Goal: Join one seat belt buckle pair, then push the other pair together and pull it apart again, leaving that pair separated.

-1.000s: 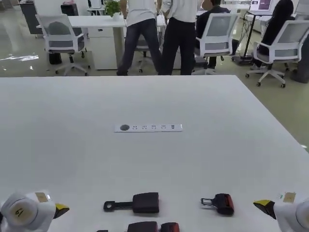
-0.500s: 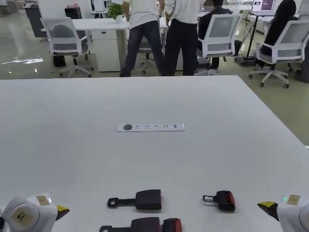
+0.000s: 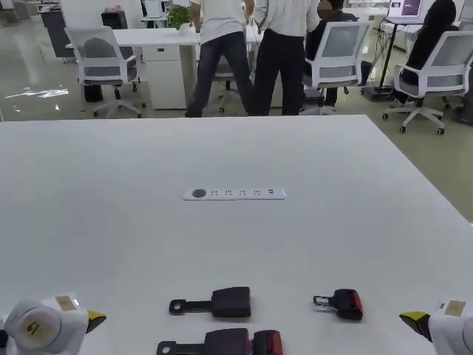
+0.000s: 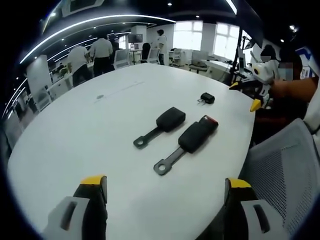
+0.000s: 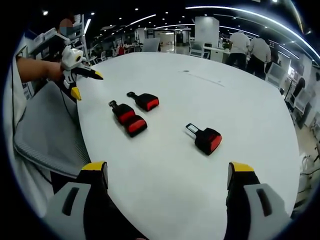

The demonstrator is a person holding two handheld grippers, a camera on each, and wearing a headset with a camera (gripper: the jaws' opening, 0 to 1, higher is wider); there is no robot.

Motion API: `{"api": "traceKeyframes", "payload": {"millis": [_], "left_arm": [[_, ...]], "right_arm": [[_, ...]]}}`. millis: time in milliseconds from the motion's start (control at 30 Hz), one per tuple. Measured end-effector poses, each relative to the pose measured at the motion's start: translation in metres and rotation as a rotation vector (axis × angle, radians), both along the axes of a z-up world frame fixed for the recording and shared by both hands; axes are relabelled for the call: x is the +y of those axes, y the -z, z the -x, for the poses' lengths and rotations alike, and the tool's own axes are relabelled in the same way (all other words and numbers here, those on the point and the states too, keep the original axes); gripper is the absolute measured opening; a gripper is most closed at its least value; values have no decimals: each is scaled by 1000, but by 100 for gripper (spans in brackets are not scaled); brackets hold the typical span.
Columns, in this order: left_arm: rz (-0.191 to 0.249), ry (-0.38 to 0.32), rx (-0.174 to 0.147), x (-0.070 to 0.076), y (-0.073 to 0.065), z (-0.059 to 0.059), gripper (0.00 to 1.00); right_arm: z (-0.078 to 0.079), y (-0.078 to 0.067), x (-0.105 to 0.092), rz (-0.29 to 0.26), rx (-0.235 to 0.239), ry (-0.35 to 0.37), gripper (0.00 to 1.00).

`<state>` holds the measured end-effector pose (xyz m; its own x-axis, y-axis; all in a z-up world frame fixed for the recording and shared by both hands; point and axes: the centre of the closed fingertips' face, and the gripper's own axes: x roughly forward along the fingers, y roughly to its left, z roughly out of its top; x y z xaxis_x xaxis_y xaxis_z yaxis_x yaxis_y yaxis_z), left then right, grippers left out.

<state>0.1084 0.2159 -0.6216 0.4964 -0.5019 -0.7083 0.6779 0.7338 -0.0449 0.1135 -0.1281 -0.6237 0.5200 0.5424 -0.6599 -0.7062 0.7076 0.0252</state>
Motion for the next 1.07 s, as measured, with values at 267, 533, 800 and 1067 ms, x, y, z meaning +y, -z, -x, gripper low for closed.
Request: {"api": "traceKeyframes", "payload": {"millis": [267, 533, 800, 1067], "left_arm": [[-1, -2, 3, 2, 5, 0, 99], [6, -9, 10, 3, 6, 0, 99], [31, -22, 19, 3, 7, -1, 99], [50, -41, 27, 2, 5, -2, 99]], "right_arm": [[-3, 0, 9, 7, -2, -12, 99], [-4, 4, 11, 17, 7, -15, 99], [-4, 1, 9, 21, 3, -6, 99], [-5, 1, 8, 17, 3, 6, 99]]}}
